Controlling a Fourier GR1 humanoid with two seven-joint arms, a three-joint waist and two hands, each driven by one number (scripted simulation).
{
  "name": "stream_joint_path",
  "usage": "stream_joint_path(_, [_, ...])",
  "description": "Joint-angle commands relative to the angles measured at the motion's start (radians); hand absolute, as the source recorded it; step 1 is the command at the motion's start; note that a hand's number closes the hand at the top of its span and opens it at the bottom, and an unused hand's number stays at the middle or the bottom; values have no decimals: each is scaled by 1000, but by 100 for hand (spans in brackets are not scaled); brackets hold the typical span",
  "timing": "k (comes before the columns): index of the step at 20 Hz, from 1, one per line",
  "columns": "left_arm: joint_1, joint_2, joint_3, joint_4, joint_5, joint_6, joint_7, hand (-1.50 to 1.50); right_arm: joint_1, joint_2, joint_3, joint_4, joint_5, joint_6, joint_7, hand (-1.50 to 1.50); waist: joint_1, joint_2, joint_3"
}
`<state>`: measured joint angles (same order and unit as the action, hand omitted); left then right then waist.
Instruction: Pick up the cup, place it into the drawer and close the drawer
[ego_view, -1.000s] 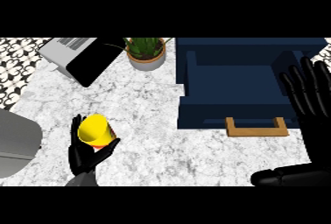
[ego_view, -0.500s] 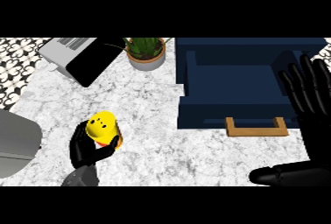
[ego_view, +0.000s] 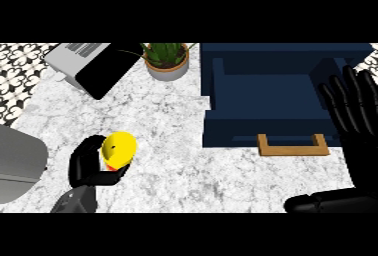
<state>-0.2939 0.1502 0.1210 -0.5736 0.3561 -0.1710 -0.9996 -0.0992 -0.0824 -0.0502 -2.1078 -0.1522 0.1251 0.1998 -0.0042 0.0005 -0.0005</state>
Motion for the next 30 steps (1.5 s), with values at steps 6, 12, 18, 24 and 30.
stream_joint_path(6, [-19,-12,-53,-238,7,-57,62,150,50,10,5,50,27,28,-85,-150,12,-4,2])
stream_joint_path(12, [61,2,-145,-593,4,-12,295,150,36,-22,-66,6,-60,28,-16,-150,16,-7,2])
stream_joint_path(18, [54,-31,-175,-808,23,54,483,150,17,9,-1,20,15,-2,-18,-150,8,-2,1])
stream_joint_path(24, [-165,-93,-181,-816,-36,237,620,150,73,-7,-9,-90,-21,12,31,-150,-6,-2,1])
stream_joint_path(30, [-293,-103,-207,-880,-83,318,789,150,16,-4,-12,-23,-1,-5,29,-150,1,-1,1])
